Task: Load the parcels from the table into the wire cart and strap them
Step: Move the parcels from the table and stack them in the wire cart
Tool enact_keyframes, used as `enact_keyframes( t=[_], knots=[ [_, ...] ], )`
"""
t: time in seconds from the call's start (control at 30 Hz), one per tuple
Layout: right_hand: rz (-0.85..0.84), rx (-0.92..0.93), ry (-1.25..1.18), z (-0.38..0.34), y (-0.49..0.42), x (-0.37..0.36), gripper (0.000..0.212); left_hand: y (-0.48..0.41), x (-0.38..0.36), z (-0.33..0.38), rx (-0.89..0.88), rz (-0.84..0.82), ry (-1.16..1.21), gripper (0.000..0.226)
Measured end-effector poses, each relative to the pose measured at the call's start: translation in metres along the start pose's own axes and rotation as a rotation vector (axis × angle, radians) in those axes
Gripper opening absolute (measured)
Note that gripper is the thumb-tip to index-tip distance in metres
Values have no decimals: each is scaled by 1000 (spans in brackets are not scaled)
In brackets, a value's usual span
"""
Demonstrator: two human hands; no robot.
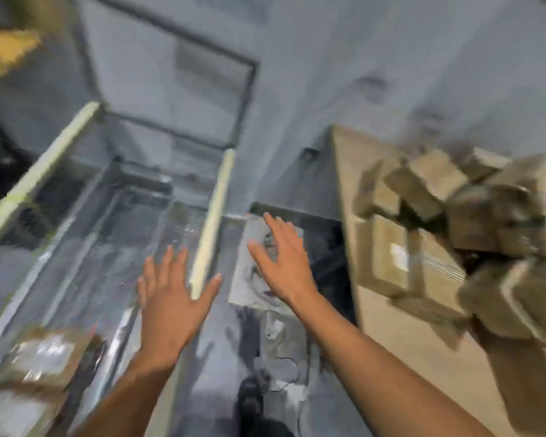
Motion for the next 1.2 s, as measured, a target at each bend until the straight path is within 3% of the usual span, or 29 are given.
enact_keyframes(
  t=[0.17,0.27,0.47,0.57,0.7,0.83,0.97,1.1,1.2],
  knots=[
    [472,-160,12,78,50,235,63,-14,-37,217,-368,-55,13,106],
    [708,-225,-14,123,99,344,64,4,-76,343,-514,-175,112,108],
    [1157,-312,-66,204,208,485,67,92,-154,538,-732,-434,354,90],
    [1174,-434,-145,257,228,515,73,128,-194,602,-725,-554,375,91],
    [1083,-612,-241,319,223,519,79,154,-245,646,-658,-668,361,97],
    [1023,-663,-373,338,210,509,90,158,-268,652,-644,-670,403,78],
    [1107,-552,-396,318,219,502,85,165,-256,645,-645,-670,516,60],
    [1120,-349,-587,272,220,499,53,167,-211,623,-615,-697,715,67],
    [1033,-149,-656,222,212,482,52,160,-174,583,-593,-658,803,72]
  ],
)
Point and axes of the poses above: each hand's wrist, its own y-axis away from the middle knuckle, its own x-axis out of the back of the hand, z = x × y, the point moved 7 cm from there along -y, towards the middle knuckle, and after that the axes turned 10 degrees about -y, right-handed, at the moved point
